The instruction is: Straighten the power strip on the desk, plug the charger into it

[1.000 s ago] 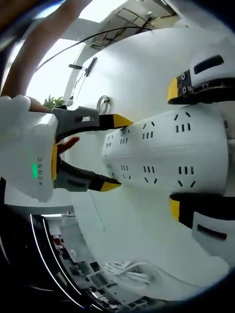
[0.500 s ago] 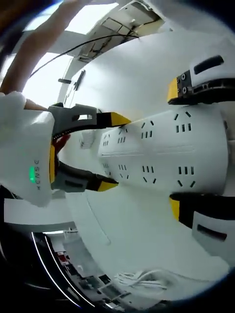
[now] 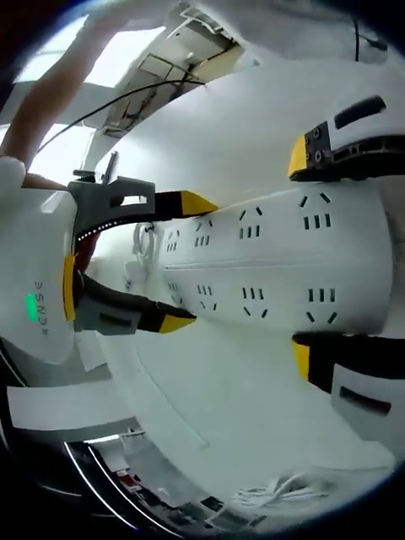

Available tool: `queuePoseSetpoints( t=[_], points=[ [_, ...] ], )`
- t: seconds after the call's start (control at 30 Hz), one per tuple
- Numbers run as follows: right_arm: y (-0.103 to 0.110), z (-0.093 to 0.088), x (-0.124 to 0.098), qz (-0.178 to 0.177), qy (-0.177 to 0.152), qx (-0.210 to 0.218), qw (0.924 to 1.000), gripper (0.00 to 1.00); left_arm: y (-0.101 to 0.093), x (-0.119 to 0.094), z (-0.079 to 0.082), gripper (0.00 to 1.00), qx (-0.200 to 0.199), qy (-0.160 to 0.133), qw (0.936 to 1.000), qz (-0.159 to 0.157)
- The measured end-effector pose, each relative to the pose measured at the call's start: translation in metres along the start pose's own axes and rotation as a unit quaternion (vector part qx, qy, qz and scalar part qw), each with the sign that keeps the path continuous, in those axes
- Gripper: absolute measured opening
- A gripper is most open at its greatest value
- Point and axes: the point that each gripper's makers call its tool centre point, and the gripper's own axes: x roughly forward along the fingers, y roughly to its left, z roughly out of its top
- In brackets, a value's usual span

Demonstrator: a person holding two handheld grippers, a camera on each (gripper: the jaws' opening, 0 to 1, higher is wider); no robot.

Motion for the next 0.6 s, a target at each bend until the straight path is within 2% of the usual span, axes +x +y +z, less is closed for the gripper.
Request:
queuePoseSetpoints(
  t=[0.17, 0.4, 0.6],
  points=[
    [0.008, -0.002, -0.001, -0.004, -0.002, 0.028, 0.9996, 0.67, 0.000, 0.000, 0.000, 0.73, 0.018, 0.017, 0.9996, -0.011],
    [0.012, -0.002, -0.002, -0.008, -0.016, 0.046, 0.9988, 0.66, -0.001, 0.000, -0.001, 0.73, 0.030, 0.018, 0.9992, -0.020],
    [0.019, -0.003, -0.002, -0.010, -0.002, 0.075, 0.9971, 0.66, -0.002, 0.000, -0.001, 0.73, 0.047, 0.027, 0.9980, -0.033]
  ],
)
